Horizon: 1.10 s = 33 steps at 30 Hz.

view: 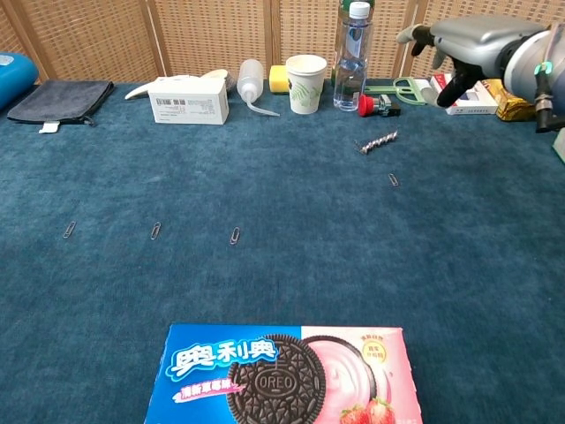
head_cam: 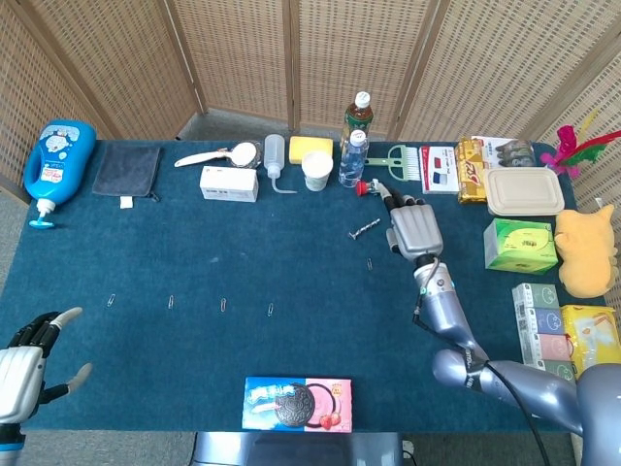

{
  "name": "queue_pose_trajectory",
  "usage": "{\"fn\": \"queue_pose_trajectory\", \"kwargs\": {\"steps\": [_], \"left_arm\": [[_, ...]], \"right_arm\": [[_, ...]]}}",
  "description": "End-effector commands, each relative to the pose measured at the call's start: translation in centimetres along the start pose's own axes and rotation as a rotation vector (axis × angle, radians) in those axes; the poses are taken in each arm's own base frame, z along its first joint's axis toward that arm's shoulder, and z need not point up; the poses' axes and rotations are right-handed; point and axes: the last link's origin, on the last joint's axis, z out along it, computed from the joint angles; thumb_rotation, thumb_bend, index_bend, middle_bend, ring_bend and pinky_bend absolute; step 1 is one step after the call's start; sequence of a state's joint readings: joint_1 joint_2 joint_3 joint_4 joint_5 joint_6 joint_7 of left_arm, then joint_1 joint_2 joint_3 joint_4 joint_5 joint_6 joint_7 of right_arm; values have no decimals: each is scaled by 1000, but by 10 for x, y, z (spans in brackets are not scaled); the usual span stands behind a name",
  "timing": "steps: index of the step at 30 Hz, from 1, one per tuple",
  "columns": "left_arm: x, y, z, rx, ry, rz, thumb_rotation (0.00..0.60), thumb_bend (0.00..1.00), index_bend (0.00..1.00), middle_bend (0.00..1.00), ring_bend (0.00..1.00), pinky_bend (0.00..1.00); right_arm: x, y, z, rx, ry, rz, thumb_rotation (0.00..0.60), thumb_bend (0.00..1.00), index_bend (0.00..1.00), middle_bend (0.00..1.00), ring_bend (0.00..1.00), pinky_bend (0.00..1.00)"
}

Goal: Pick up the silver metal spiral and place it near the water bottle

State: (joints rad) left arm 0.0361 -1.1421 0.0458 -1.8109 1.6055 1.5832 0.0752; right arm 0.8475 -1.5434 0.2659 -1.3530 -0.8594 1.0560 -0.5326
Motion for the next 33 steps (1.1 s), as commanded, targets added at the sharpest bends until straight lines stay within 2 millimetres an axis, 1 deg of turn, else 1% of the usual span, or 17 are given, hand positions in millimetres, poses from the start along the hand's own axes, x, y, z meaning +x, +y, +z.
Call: {"fn": "queue_pose_trajectory", "kwargs": {"steps": [1, 5, 6, 7, 11, 14, 18, 19, 20, 24, 29, 31, 33], "left_arm": [[-1, 1, 1, 0, -4, 3, 600, 382, 170, 239, 166, 209], [-3, 0, 3, 14, -20, 13, 600, 382, 169, 239, 166, 209], [-3, 0, 4, 17, -26, 15, 600, 382, 169, 239, 166, 209], [-4, 0, 5, 19, -27, 17, 600, 382, 169, 239, 166, 209], [-4, 0, 7, 22, -31, 25, 600, 382, 170, 239, 166, 210], [-3, 0, 7, 25, -30, 33, 600, 382, 175, 239, 166, 210], [-4, 0, 6, 30, -38, 34, 600, 382, 199, 239, 166, 209], [-5, 1, 5, 29, -45, 29, 600, 382, 205, 239, 166, 209], [-5, 2, 4, 27, -46, 28, 600, 382, 216, 239, 166, 209], [-5, 3, 2, 25, -43, 27, 600, 382, 231, 239, 167, 210], [-5, 4, -2, 27, -38, 24, 600, 382, 232, 239, 167, 209], [-6, 7, -4, 19, -49, 23, 600, 382, 232, 239, 167, 209], [-7, 9, -5, 16, -43, 14, 600, 382, 233, 239, 168, 209]], "right_arm": [[7, 8, -13, -5, 29, 65, 600, 516, 0, 149, 198, 333], [11, 17, -35, 2, 60, 136, 600, 516, 0, 135, 190, 333], [11, 19, -49, 11, 73, 173, 600, 516, 0, 135, 189, 333], [11, 22, -58, 18, 84, 183, 600, 516, 0, 135, 189, 333], [9, 32, -88, 30, 111, 211, 600, 517, 9, 142, 187, 333], [5, 45, -117, 23, 106, 220, 600, 516, 46, 157, 187, 333], [1, 55, -138, 12, 97, 213, 600, 516, 97, 177, 189, 333], [-1, 63, -149, -13, 104, 197, 600, 516, 116, 185, 190, 333], [-3, 66, -157, -23, 111, 193, 600, 516, 130, 194, 190, 333], [-9, 77, -176, -54, 94, 175, 600, 516, 151, 212, 191, 334], [-13, 90, -199, -118, 59, 112, 600, 516, 169, 213, 192, 336], [-17, 96, -212, -158, 51, 119, 600, 516, 177, 215, 192, 336], [-21, 98, -221, -171, 65, 139, 600, 516, 181, 217, 192, 336]]}}
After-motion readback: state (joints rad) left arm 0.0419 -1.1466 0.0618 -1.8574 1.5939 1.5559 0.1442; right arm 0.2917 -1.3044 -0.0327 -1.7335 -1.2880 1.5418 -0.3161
